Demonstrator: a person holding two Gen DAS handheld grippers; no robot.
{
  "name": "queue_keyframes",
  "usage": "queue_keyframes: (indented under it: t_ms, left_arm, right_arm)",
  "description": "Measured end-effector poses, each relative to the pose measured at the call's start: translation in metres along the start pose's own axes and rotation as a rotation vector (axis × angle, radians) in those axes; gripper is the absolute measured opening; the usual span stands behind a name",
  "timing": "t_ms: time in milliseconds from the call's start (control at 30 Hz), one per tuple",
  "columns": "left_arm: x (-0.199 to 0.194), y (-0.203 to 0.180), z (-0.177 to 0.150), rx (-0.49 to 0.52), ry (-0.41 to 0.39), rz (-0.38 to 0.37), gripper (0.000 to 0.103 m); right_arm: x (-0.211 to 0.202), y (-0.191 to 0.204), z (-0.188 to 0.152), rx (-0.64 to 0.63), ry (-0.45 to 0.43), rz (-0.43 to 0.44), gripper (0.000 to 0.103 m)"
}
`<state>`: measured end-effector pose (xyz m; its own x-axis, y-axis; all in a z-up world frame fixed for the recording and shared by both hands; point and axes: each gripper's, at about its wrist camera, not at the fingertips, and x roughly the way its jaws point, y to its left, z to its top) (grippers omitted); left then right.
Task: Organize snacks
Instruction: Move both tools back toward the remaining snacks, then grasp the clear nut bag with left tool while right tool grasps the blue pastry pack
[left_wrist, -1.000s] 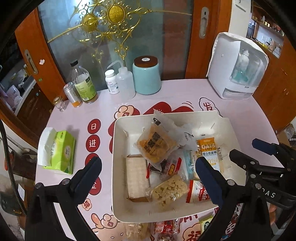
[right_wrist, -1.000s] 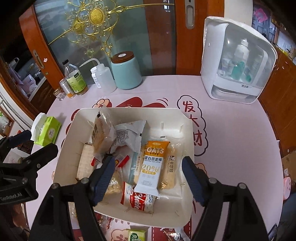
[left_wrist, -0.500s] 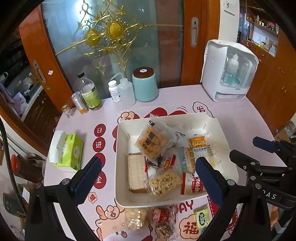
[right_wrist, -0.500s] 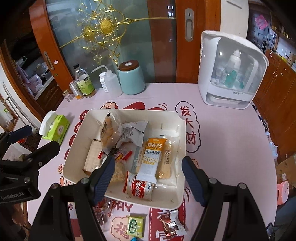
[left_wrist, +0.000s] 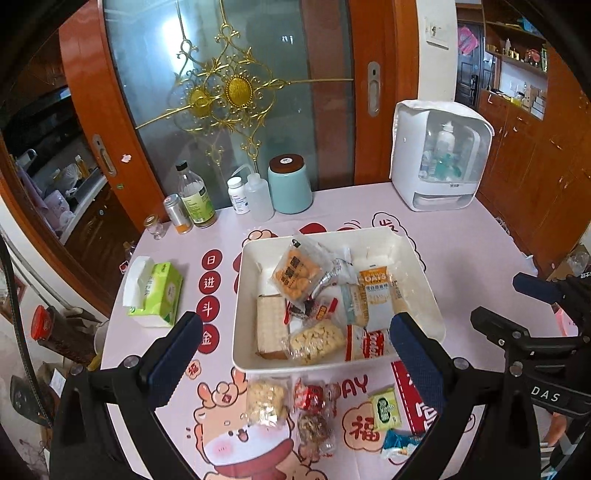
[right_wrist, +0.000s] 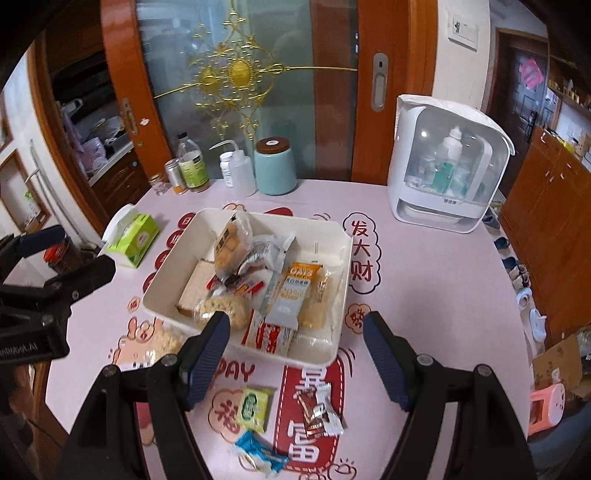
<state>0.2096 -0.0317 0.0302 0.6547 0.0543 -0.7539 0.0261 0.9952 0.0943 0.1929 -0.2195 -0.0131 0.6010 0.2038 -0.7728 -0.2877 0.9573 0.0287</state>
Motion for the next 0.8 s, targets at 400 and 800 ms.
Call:
queue_keyframes:
  t_ms: [400, 800]
  left_arm:
    - [0.008, -0.004, -0.094, -0.079, 0.057, -0.036, 0.101]
    - [0.08, 0.001, -0.185, -0.191, 0.267, -0.039, 0.101]
  right_arm:
    - [0.013, -0.002, -0.078, -0.105, 0.071, 0.072, 0.075]
    - [0.062, 0.008, -0.157, -0.126, 0.228, 0.176, 0.071]
